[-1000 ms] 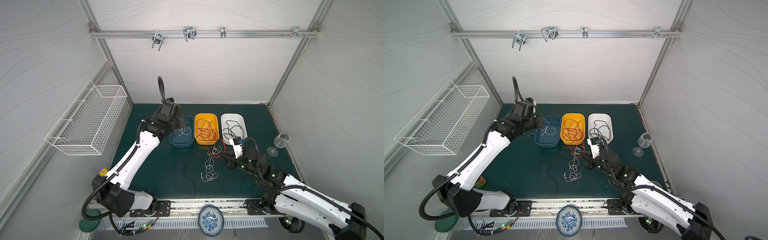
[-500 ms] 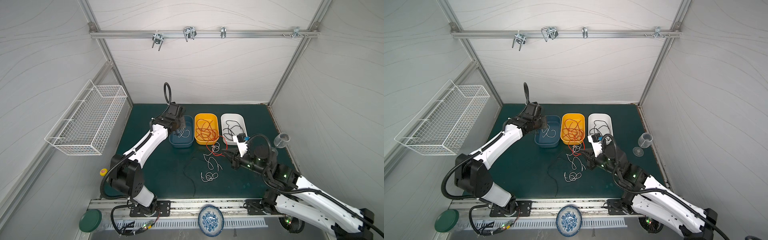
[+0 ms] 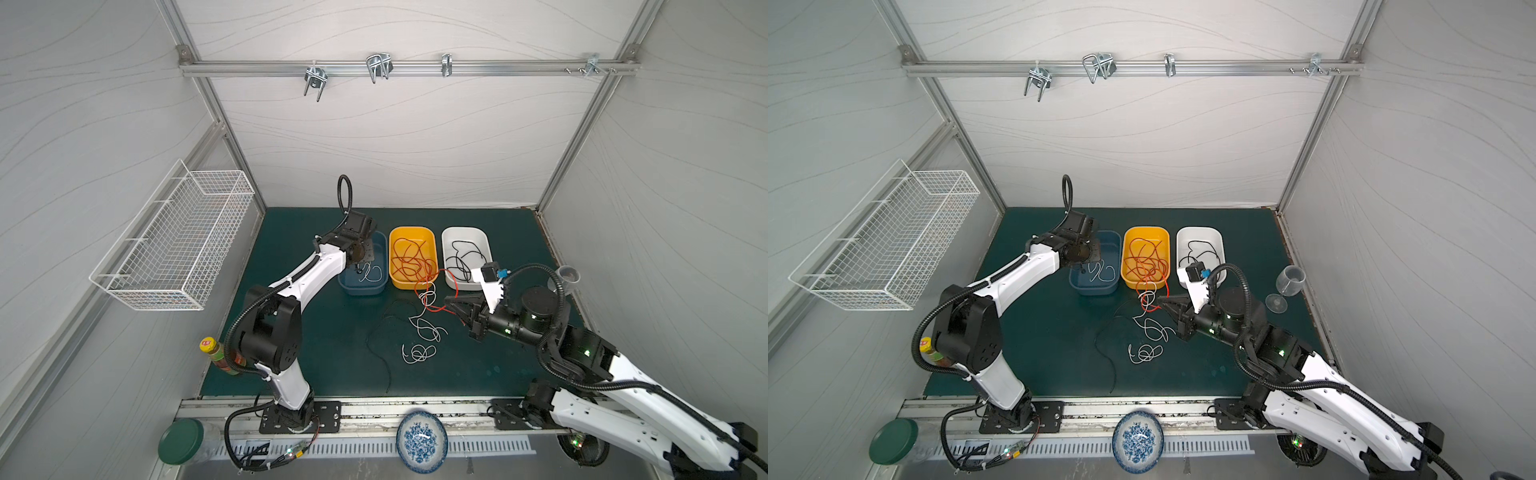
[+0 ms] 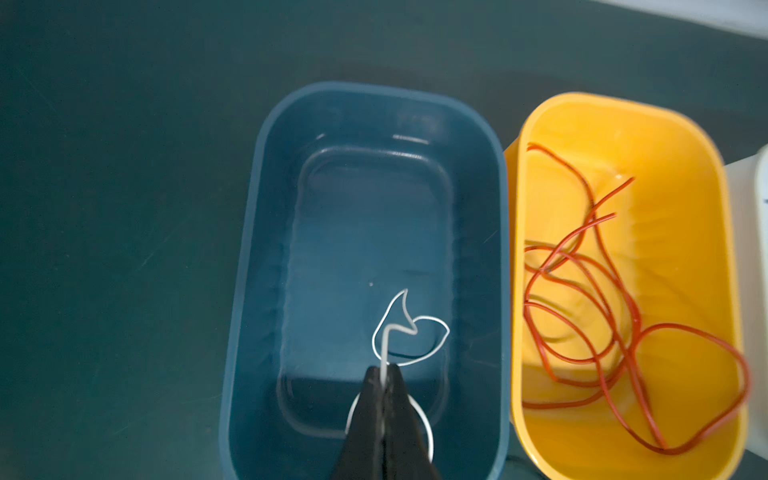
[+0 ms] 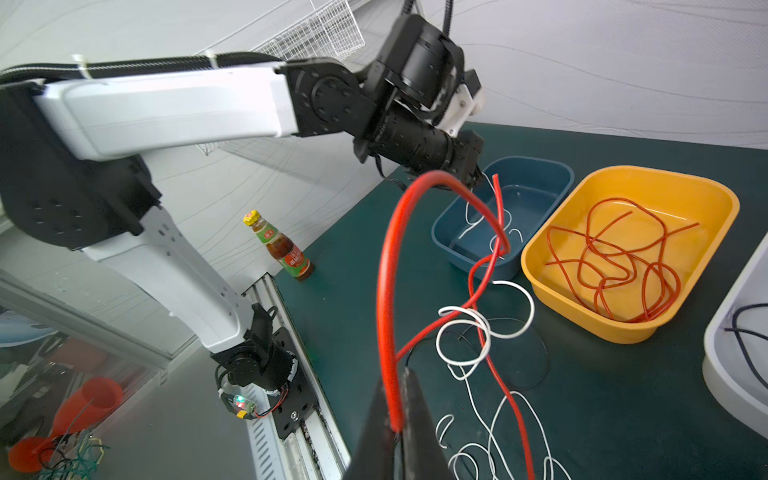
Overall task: Untangle the cables
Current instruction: 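Open the left gripper to drop the white wire into the blue tub, then grasp another white wire near the right gripper with the left gripper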
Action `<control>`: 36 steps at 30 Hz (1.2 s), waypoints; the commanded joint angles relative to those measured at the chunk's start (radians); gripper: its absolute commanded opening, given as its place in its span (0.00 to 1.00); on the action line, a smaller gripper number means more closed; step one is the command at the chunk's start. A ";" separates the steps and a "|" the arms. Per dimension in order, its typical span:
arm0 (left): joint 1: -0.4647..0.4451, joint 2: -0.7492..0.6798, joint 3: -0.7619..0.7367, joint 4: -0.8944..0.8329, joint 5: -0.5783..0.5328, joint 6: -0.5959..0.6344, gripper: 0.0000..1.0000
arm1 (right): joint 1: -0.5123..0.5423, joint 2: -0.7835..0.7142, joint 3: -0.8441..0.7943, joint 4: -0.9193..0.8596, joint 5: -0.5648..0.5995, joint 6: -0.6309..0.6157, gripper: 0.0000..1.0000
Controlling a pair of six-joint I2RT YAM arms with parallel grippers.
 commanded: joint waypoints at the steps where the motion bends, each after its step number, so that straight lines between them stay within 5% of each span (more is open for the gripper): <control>1: 0.004 0.037 0.052 -0.001 -0.008 0.000 0.00 | 0.013 -0.013 0.024 -0.009 -0.023 -0.017 0.00; 6: 0.004 0.044 0.073 -0.018 -0.012 0.000 0.11 | 0.018 -0.016 0.025 -0.012 -0.023 -0.018 0.00; 13: 0.004 -0.013 0.092 -0.026 0.018 -0.011 0.38 | 0.018 -0.019 0.020 0.003 -0.021 -0.014 0.00; 19: 0.004 -0.132 0.092 -0.057 0.083 -0.038 0.47 | 0.018 -0.013 0.018 0.014 -0.015 -0.007 0.00; 27: -0.031 -0.506 -0.261 0.108 0.304 -0.248 0.52 | 0.016 -0.020 0.014 0.052 0.026 0.013 0.00; 36: -0.301 -0.764 -0.611 0.361 0.270 -0.303 0.53 | 0.015 -0.009 0.033 0.057 0.076 0.032 0.00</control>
